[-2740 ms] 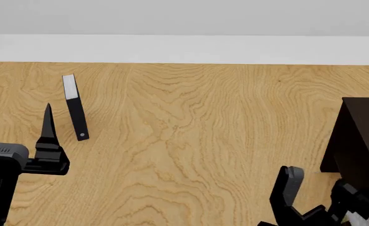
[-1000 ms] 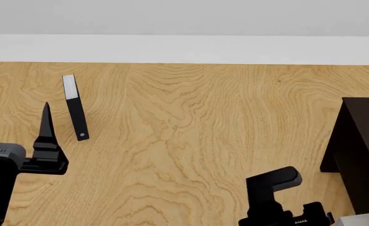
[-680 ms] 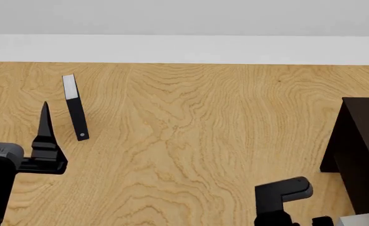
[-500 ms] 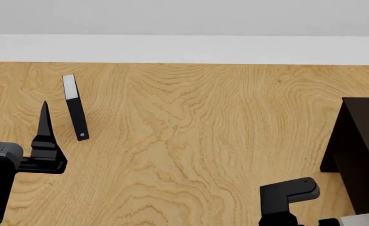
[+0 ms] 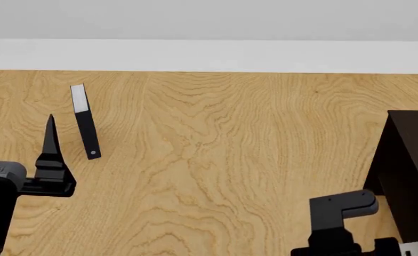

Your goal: Pick up the book on the right and place it on the cabinet shelf.

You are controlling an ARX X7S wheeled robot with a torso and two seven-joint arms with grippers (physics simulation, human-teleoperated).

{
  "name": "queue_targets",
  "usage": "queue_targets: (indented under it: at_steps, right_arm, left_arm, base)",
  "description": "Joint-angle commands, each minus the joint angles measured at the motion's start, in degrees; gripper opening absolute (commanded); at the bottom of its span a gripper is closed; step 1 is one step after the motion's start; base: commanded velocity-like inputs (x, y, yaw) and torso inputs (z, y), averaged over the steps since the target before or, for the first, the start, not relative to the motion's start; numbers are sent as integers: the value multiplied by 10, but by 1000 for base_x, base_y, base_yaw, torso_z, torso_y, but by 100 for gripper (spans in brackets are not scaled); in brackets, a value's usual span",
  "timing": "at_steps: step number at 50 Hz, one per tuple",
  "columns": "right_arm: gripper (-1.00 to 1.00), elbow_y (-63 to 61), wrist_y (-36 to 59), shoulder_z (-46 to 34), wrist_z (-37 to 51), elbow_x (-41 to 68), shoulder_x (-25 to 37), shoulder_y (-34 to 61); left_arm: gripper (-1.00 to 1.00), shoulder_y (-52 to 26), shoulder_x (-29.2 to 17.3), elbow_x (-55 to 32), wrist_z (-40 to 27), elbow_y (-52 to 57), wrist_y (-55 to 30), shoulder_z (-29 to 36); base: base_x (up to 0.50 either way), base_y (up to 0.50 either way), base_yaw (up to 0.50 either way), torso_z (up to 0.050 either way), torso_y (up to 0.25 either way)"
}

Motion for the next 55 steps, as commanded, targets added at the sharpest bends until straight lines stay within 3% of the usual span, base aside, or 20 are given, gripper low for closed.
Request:
queue_targets:
  at_steps: [1, 22, 39, 55]
  right_arm:
    - [100, 106, -57, -12, -19, -5, -7, 39]
    - [100, 405, -216, -30, -51, -26, -35, 145]
    - [100, 409, -207, -31, -49, -74, -23, 146]
    - [100, 409, -297, -60, -22, -103, -6, 163]
  left_arm:
    - [100, 0, -1, 0, -1, 0, 1, 0]
    - [100, -1, -3, -1, -4, 0, 0, 3]
    - [100, -4, 0, 3, -3, -12, 7, 10]
    - [100, -7, 1, 7, -2, -24, 13, 16]
  base:
    - [0, 0, 0, 0, 0]
    - [0, 0, 0, 0, 0]
    - [0, 0, -2, 0, 0]
    - [0, 0, -2, 0, 0]
